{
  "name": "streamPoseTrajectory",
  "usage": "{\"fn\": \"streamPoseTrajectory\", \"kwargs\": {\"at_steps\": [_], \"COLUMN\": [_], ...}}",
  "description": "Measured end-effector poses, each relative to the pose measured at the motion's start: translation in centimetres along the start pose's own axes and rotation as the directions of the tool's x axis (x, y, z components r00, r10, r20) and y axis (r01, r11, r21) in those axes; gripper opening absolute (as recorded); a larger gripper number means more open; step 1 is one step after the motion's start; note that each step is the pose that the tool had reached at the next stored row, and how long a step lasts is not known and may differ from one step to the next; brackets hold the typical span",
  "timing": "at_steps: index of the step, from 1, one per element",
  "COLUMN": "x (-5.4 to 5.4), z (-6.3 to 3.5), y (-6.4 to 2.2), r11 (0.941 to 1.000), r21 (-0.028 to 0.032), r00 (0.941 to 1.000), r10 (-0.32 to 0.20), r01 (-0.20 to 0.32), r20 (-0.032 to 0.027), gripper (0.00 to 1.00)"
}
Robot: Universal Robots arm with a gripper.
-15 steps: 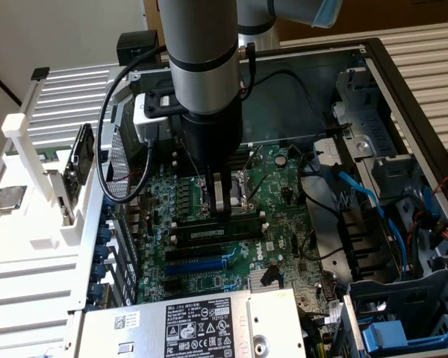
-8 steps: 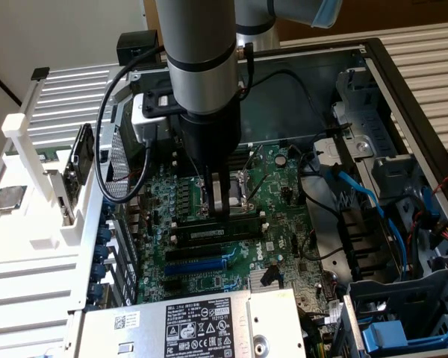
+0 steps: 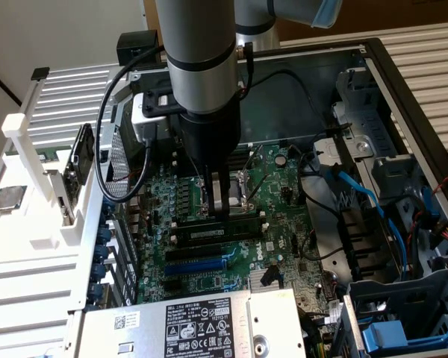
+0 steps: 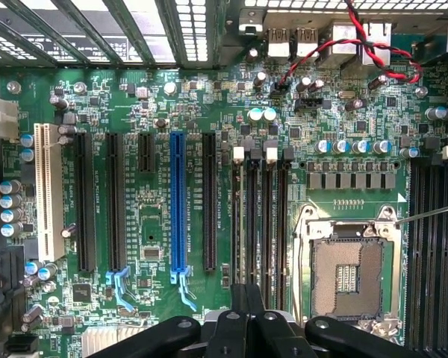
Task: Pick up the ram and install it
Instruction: 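Press down the ram until it locks into place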
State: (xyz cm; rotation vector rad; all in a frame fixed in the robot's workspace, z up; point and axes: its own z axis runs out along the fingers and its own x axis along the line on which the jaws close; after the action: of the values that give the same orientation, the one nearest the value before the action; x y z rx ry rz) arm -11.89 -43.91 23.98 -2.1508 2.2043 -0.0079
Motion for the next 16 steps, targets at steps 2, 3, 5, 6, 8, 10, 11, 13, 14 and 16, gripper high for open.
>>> {"fn": "streamPoseTrajectory", "kwargs": {"at_steps": [2, 3, 5, 6, 8, 10, 11, 13, 14, 16], "x": [0.0, -0.01, -0.04, -0.04, -0.05, -0.11, -0.15, -0.17, -0.18, -0.18], "z": [0.0, 0.01, 0.03, 0.03, 0.05, 0.09, 0.11, 0.15, 0.17, 0.21], "y": [0.0, 0.0, 0.05, 0.06, 0.09, 0.1, 0.1, 0.11, 0.12, 0.12], "r11": [1.0, 1.0, 1.0, 1.0, 1.0, 1.0, 1.0, 1.0, 1.0, 1.0], "r21": [0.0, 0.0001, 0.0004, 0.0003, 0.0003, 0.0004, 0.0004, 0.0002, 0.0002, 0.0003], "r00": [1.0, 1.0, 1.0, 1.0, 1.0, 1.0, 1.0, 1.0, 1.0, 1.0], "r10": [0.0, 0.0, 0.0, 0.0, 0.0, 0.0, 0.0, 0.0, 0.0, 0.0], "r01": [0.0, 0.0, 0.0, 0.0, 0.0, 0.0, 0.0, 0.0, 0.0, 0.0], "r20": [0.0, 0.0, 0.0001, -0.0001, -0.0001, 0.0, 0.0001, -0.0003, -0.0002, -0.0002], "gripper": [0.1, 0.1, 0.1, 0.1, 0.1, 0.1, 0.1, 0.1, 0.1, 0.1]}}
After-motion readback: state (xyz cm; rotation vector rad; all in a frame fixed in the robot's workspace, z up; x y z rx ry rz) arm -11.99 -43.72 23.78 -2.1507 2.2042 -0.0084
